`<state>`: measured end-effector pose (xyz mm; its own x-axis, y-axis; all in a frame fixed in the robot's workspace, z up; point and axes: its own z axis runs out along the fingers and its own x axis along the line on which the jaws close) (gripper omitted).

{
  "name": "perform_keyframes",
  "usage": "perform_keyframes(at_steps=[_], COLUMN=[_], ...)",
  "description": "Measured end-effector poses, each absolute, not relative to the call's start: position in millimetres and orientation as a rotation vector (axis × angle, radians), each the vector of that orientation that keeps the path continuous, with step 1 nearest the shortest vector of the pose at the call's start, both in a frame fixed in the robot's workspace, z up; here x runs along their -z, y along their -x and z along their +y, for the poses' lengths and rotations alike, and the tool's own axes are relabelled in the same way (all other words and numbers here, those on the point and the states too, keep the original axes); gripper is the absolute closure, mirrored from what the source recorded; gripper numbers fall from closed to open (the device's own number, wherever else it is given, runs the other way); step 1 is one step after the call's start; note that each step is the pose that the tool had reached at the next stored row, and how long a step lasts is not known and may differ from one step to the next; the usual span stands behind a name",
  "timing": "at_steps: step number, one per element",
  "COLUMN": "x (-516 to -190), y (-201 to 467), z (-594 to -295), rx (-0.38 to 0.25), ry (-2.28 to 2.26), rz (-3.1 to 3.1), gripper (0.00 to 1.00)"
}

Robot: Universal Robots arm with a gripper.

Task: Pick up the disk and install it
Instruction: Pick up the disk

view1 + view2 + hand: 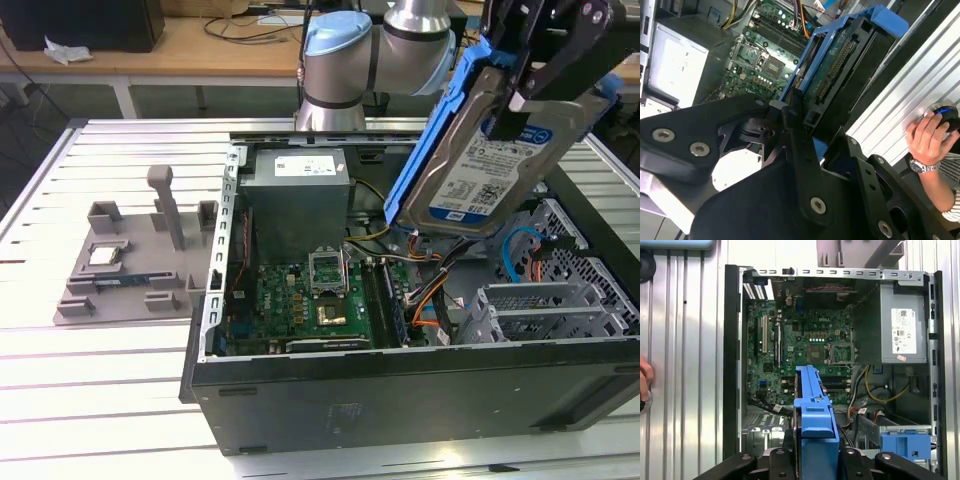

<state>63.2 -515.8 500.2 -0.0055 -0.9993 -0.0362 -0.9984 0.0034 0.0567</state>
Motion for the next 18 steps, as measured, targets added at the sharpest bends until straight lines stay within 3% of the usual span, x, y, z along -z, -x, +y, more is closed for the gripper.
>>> perform_keyframes(at_steps=[7,18], x=[-496,-493], y=[-82,-89], z=[-520,-554], rx=[0.103,0.105], ry=[-2.205,-2.205], rz=[-2.215,-2.216], gripper=[0.63,0.63])
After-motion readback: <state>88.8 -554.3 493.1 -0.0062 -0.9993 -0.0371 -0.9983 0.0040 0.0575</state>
